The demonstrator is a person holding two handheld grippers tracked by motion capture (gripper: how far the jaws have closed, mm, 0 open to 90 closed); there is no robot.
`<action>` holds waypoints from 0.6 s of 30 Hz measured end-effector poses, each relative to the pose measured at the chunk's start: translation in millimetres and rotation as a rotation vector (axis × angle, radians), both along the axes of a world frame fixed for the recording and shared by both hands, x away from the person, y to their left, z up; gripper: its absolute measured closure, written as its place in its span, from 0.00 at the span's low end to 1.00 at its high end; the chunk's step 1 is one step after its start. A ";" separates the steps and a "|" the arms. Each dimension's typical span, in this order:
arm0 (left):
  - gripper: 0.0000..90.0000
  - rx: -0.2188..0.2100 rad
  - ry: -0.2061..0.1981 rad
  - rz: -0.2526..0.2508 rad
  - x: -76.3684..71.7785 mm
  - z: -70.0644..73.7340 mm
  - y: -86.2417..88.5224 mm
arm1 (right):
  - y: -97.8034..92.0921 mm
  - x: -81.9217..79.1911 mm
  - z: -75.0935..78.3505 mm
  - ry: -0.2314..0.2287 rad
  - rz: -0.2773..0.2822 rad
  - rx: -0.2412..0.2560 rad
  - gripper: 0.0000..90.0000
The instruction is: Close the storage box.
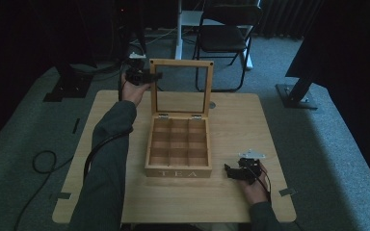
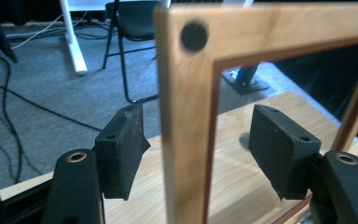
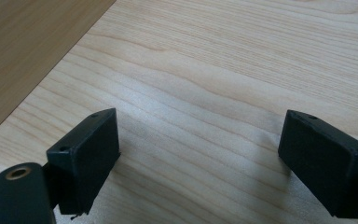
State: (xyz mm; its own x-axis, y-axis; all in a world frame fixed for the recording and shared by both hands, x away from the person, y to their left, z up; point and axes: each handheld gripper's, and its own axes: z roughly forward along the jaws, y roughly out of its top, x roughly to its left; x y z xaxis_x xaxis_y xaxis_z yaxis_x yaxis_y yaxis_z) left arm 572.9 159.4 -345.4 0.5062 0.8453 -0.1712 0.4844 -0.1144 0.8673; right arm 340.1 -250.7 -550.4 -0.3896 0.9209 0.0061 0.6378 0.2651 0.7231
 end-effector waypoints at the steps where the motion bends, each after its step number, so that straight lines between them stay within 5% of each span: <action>1: 0.40 -0.008 -0.008 0.000 0.3 1.9 -0.9 | 0.0 0.0 0.0 0.000 0.000 0.001 0.13; 7: 0.42 -0.014 -0.011 0.001 -0.8 4.6 -4.4 | 0.2 -0.6 0.0 0.001 0.000 0.000 0.13; 18: 0.49 0.003 -0.049 -0.017 -29.7 11.9 -1.0 | 0.6 -0.7 0.0 0.001 -0.003 0.001 0.13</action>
State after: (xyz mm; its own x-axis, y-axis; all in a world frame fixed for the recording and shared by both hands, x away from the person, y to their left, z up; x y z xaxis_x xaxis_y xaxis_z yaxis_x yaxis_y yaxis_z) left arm 543.2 158.3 -333.6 0.5281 0.8371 -0.1431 0.4395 -0.1252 0.8895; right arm 339.5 -250.1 -550.4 -0.3872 0.9220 0.0069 0.6393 0.2631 0.7226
